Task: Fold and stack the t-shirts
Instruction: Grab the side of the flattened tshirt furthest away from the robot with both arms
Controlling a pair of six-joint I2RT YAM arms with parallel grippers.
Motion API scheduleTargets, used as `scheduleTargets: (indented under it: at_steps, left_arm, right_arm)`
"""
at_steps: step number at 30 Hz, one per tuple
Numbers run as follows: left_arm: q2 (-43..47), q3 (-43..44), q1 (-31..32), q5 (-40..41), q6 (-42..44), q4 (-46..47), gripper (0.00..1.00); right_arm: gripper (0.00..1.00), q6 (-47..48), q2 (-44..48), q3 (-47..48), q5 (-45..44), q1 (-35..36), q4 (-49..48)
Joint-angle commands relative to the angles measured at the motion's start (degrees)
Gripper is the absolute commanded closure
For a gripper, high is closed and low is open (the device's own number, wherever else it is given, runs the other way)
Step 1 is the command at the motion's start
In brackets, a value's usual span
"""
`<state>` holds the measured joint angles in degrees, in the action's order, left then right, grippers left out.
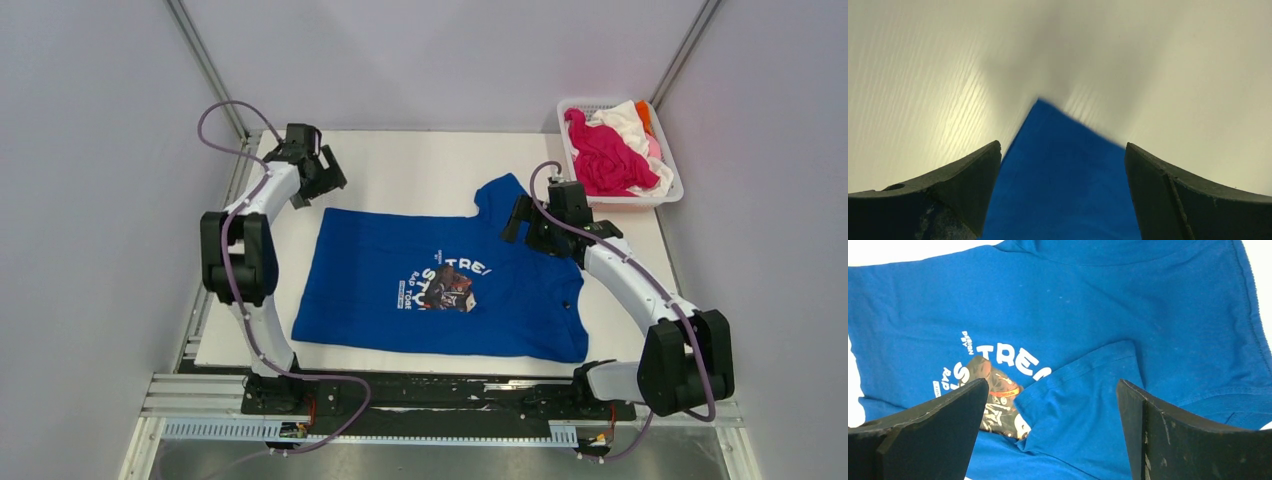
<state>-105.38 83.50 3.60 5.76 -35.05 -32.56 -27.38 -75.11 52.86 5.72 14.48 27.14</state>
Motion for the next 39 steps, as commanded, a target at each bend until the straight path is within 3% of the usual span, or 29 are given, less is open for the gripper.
scheduleTargets:
  at_steps: [1, 6, 16, 23, 28, 39]
  left_arm:
    - [-10.8, 10.7, -1.0, 0.3, 7.3, -2.8, 0.00]
    - [-19.4, 18.1, -0.9, -0.6, 8.3, -4.7, 0.00]
    - [-19.8, 14.5, -0.5, -1.0, 9.2, -5.0, 0.09]
    - [-17.0, 10.0, 1.9, 1.9, 9.2, -6.3, 0.22]
    - [-18.0, 10.1, 2.5, 3.2, 9.1, -7.4, 0.37]
    - [-18.8, 9.6, 3.5, 3.0, 9.1, -8.0, 0.60]
  right_arm:
    - [0.00, 2.4, -0.9, 0.2, -3.1, -0.4, -2.7]
    - [0.00, 3.2, -1.7, 0.0, -4.5, -0.4, -2.8]
    - [0.00, 3.3, -2.8, -0.5, -5.6, -0.4, -3.2]
    - [0.00, 2.9, -2.5, -0.9, -5.7, -0.4, -3.2]
    - [0.00, 2.9, -2.1, -1.3, -5.6, -0.4, -3.2]
    - [0.00, 3.0, -2.0, -1.7, -6.6, -0.3, -3.7]
